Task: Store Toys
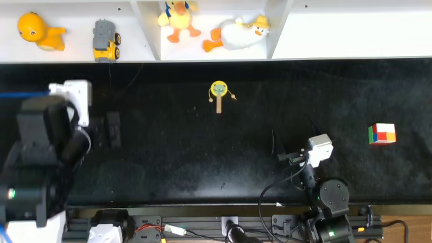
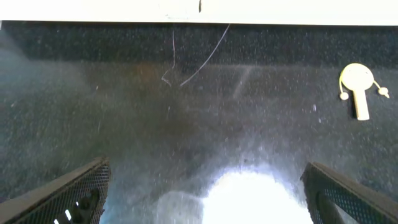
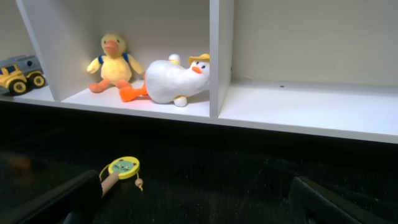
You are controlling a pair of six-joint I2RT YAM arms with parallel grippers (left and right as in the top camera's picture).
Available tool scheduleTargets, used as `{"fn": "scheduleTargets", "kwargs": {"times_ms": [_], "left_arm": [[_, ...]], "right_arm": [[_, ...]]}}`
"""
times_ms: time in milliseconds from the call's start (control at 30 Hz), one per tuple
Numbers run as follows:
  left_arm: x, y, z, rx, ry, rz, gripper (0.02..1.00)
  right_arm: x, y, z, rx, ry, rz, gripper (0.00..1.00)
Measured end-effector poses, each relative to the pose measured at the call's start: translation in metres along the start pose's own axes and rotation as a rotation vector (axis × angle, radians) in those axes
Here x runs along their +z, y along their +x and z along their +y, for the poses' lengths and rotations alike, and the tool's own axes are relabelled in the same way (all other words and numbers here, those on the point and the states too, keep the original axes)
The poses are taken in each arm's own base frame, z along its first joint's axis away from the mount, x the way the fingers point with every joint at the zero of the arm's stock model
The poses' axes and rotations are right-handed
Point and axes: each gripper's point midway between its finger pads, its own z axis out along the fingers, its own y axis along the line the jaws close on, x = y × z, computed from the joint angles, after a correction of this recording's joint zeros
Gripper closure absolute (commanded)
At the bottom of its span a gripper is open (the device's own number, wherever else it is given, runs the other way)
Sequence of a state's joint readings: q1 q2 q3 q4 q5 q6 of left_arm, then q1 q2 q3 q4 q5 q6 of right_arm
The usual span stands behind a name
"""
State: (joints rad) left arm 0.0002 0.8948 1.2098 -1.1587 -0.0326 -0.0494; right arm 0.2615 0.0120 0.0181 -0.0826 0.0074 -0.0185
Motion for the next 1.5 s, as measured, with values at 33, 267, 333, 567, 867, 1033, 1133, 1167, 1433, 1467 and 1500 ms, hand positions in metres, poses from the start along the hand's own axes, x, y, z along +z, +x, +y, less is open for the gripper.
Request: {"fn": "scheduleTargets", "kwargs": {"times_ms": [33, 267, 333, 567, 867, 1033, 1133, 1167, 1433, 1467, 1500], "left_arm": [[-0.003, 0.001, 0.0, 0.0, 0.0, -0.005, 0.02], [-0.002, 0.005, 0.0, 0.0, -0.001, 0.009, 0.02], [0.001, 0.006, 0.0, 0.001, -0.001, 0.02, 0.02], [0.007, 0.009, 0.0, 0.002, -0.002, 0.051, 0.02], [-0.006, -0.009, 0.026, -0.091, -0.061, -0.282, 0.02], [0.013, -0.004, 0.047, -0.141, -0.118, -0.563, 0.02], [0.043, 0.018, 0.051, -0.192, -0.108, -0.646, 0.023], [0.052, 0.025, 0.051, -0.208, -0.1, -0.67, 0.02], [0.088, 0.059, 0.05, -0.285, -0.055, -0.782, 0.02], [0.09, 0.063, 0.05, -0.29, -0.055, -0.773, 0.023], [0.091, 0.066, 0.049, -0.292, -0.054, -0.77, 0.02]], "right_arm": [[0.0, 0.0, 0.0, 0.0, 0.0, -0.001, 0.007], [0.0, 0.0, 0.0, 0.0, 0.0, 0.0, 0.005], [0.0, 0.0, 0.0, 0.0, 0.0, 0.0, 0.005], [0.0, 0.0, 0.0, 0.0, 0.0, 0.0, 0.005], [0.0, 0.0, 0.0, 0.0, 0.0, 0.0, 0.005], [0.0, 0.0, 0.0, 0.0, 0.0, 0.0, 0.005], [0.0, 0.0, 0.0, 0.0, 0.0, -0.001, 0.005], [0.0, 0.0, 0.0, 0.0, 0.0, 0.0, 0.005], [0.0, 0.0, 0.0, 0.0, 0.0, 0.0, 0.007], [0.0, 0.0, 0.0, 0.0, 0.0, 0.0, 0.007], [0.0, 0.0, 0.0, 0.0, 0.0, 0.0, 0.005]]}}
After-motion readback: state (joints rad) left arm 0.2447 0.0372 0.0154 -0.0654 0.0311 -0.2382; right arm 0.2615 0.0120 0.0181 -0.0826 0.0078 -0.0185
